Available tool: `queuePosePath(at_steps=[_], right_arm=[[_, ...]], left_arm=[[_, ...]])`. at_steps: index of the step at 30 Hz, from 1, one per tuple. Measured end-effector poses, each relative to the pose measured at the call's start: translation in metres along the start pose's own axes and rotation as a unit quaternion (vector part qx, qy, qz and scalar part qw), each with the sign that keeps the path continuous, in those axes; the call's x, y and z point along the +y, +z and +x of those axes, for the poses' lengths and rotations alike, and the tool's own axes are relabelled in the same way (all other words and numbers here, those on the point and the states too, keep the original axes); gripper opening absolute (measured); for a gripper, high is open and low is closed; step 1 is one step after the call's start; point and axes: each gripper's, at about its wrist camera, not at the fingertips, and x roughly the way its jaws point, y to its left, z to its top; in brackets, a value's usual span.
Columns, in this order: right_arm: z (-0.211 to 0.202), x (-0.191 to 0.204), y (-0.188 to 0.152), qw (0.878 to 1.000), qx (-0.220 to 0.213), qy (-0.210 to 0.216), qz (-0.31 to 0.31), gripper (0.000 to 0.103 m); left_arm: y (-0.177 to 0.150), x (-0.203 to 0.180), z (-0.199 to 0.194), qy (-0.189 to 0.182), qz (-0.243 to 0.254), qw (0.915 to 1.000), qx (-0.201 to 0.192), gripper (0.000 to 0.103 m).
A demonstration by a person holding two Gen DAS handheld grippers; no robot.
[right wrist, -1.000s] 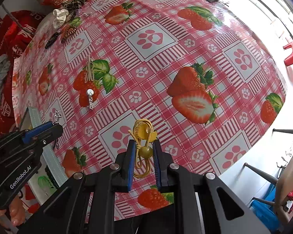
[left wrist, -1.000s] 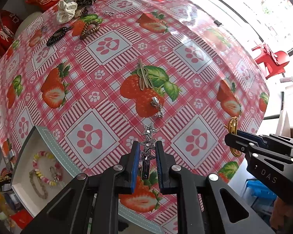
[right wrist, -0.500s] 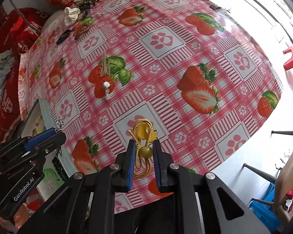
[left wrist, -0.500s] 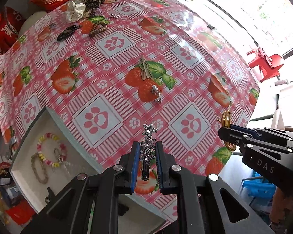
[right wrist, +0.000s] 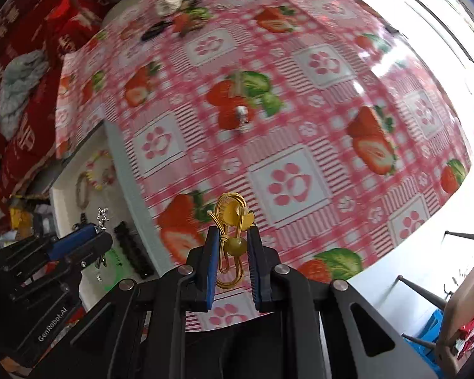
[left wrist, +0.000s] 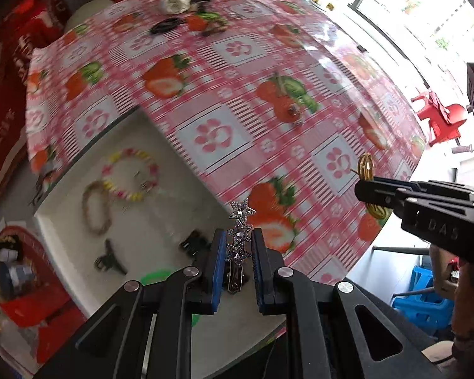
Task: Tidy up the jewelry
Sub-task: 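Carry the yellow clip and star pin with both tools over the white box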
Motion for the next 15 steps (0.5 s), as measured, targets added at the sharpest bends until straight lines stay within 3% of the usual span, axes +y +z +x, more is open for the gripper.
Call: queuePosePath(at_steps=[15], right_arm=[[0.015,0.09,-0.024,0.994,0.031,0.039,-0.099,0.019]], left_arm=[[-0.053,0.071,-0.004,0.029,-0.076,0.9967,0.007,0.023]])
